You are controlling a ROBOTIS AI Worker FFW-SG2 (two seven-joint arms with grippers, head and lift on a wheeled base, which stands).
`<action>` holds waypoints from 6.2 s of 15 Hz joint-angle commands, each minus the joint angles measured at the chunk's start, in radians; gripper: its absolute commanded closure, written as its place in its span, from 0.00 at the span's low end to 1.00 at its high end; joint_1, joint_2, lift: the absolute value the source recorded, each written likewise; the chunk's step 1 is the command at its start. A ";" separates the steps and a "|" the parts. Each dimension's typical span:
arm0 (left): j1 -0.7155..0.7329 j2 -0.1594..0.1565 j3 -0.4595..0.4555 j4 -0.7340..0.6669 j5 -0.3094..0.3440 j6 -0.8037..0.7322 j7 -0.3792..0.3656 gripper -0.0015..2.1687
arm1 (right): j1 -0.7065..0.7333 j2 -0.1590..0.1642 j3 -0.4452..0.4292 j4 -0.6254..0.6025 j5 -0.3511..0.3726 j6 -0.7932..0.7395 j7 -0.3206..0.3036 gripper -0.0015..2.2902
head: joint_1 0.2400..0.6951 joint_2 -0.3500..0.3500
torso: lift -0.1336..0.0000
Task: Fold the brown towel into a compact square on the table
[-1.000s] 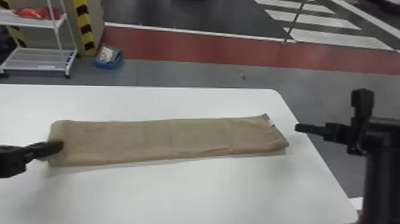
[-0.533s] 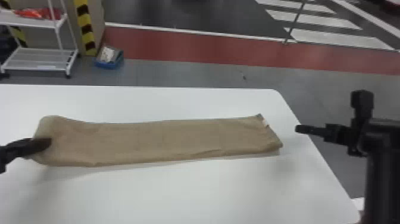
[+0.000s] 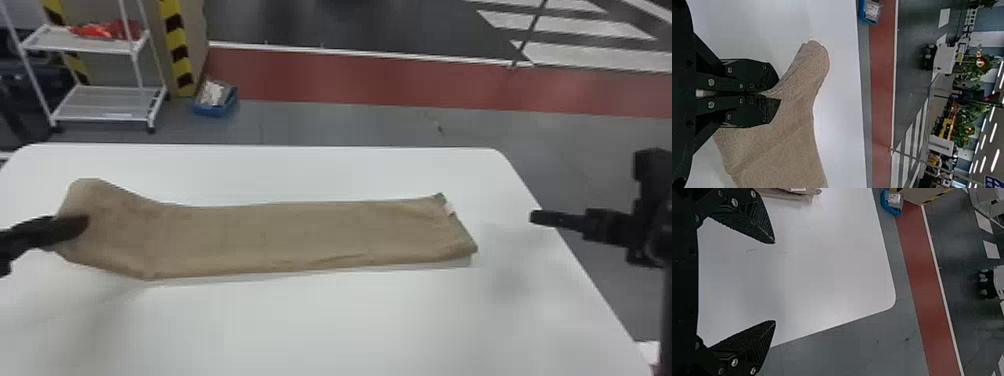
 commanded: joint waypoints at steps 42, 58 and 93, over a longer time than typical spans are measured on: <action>-0.187 -0.103 -1.112 0.016 0.042 0.332 0.822 0.02 | 0.091 -0.006 -0.084 -0.123 -0.024 0.091 0.034 0.08 | 1.00 0.00 | 0.07; 0.071 -0.103 -0.512 -0.191 0.095 0.201 0.623 0.01 | -0.013 0.188 0.415 -0.303 -0.194 0.477 -0.168 0.08 | 1.00 0.26 | 0.07; 0.115 -0.103 -0.333 -0.190 0.194 0.167 0.569 0.02 | -0.232 0.274 0.616 0.197 -0.275 0.256 -0.271 0.15 | 1.00 0.65 | 0.07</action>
